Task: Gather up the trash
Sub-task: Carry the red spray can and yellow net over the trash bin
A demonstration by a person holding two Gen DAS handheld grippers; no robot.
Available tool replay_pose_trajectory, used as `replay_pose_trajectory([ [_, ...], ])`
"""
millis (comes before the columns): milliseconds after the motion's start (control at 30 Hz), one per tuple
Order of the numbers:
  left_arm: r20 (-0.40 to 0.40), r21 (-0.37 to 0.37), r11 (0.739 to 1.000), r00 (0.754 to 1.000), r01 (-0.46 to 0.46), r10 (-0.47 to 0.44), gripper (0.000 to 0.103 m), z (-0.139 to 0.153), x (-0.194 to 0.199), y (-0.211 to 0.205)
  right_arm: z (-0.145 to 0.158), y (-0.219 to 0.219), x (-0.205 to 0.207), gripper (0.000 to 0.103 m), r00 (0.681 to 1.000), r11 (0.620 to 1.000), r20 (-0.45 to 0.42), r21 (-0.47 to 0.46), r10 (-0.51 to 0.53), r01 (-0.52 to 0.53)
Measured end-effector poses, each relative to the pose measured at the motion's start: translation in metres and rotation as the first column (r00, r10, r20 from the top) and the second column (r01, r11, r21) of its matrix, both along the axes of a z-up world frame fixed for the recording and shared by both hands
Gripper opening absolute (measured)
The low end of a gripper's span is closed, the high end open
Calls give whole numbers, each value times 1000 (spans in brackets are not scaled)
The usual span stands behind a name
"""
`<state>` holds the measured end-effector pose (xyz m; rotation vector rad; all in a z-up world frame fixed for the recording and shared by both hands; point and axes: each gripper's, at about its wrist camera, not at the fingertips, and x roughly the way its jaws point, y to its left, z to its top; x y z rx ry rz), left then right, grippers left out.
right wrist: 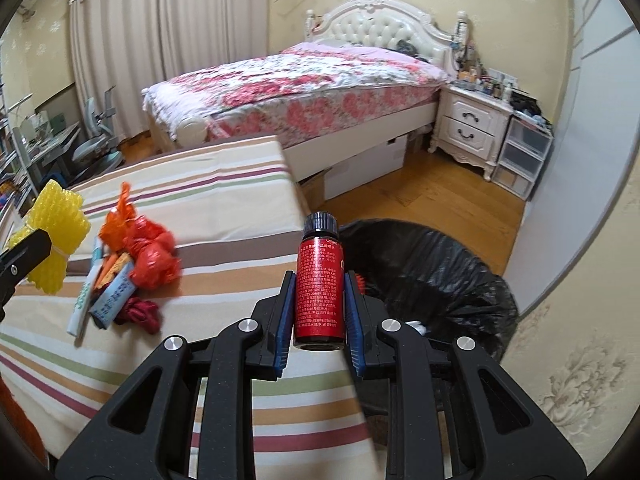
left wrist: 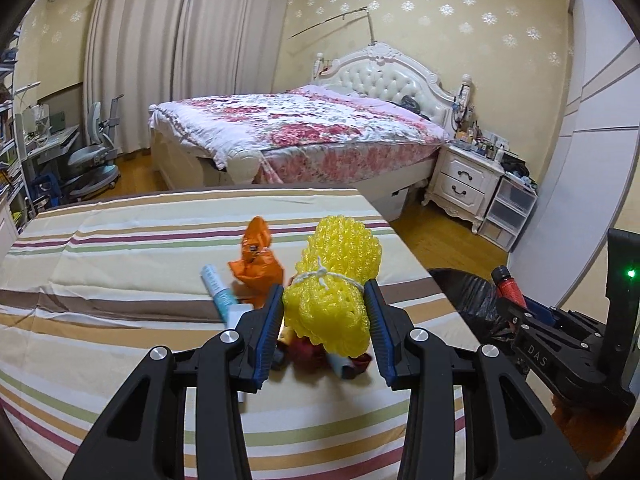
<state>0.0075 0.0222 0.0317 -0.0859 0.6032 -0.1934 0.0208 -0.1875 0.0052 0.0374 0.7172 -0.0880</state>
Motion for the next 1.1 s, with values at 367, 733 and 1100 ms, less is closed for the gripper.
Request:
replay_pose_trajectory([
  [367, -6, 42, 986, 987, 162, -162, 41, -11, 35, -92, -3, -55, 9, 23, 989, 990, 31, -8, -142, 142],
  [733, -49, 97, 972, 977, 213, -209, 41, -32, 69, -138, -20, -88, 19, 23, 974, 974, 11, 34, -226, 225],
  [1100, -92, 135, 961, 969, 241, -230, 42, -51, 86, -168, -30, -103, 31, 23, 956, 956, -2, 22, -293, 293],
])
